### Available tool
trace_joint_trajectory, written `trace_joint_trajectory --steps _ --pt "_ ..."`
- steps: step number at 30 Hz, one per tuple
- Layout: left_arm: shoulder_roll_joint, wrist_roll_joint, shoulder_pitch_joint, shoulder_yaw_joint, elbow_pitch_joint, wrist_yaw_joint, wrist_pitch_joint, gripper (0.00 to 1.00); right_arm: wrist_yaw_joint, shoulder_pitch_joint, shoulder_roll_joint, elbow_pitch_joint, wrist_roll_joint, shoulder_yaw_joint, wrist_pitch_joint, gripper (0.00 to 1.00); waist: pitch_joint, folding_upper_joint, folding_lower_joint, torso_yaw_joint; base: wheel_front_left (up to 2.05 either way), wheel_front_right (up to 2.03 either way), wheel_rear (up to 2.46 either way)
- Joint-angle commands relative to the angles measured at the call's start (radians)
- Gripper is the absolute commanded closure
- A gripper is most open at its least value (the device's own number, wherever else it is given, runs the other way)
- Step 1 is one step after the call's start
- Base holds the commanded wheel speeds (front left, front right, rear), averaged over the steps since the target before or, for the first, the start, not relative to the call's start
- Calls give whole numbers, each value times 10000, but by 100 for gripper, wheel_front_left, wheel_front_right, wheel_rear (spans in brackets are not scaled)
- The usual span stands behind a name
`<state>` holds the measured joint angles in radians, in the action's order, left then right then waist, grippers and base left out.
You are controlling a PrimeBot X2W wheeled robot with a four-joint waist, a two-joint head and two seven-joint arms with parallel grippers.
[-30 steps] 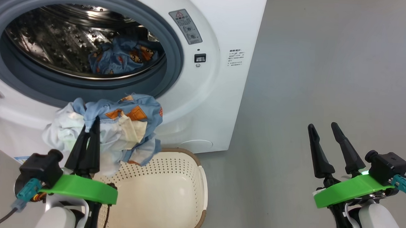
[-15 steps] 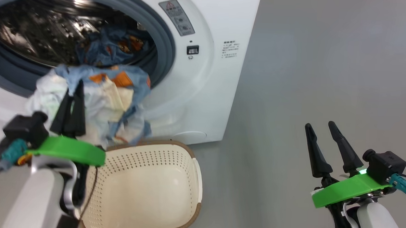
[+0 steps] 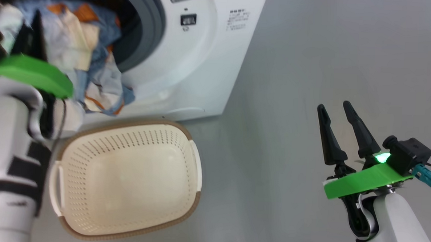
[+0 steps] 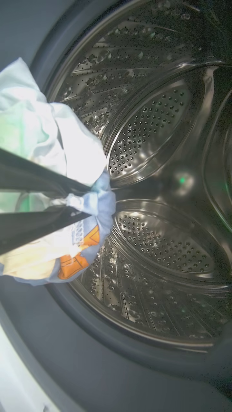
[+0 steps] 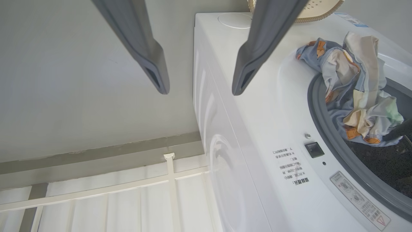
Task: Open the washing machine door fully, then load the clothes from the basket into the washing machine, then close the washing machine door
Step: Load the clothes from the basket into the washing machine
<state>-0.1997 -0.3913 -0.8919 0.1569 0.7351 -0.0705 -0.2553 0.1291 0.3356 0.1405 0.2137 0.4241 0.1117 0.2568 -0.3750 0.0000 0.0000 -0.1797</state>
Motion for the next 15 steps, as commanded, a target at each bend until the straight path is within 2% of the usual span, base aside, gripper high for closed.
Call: trace_joint_trajectory --steps 1,10,15 --pt "-480 116 -456 -278 4 -56 -62 100 16 142 -38 -284 -57 213 49 0 -834 0 0 -475 0 0 0" --pt "-1099 584 -2501 -531 1697 -125 -63 100 16 461 -395 -474 -117 250 49 0 -1980 0 0 -1317 0 0 0" --pt "-1398 987 -3106 -867 1056 76 -64 100 16 511 -535 -553 -104 189 49 0 -2341 0 0 -1624 0 0 0"
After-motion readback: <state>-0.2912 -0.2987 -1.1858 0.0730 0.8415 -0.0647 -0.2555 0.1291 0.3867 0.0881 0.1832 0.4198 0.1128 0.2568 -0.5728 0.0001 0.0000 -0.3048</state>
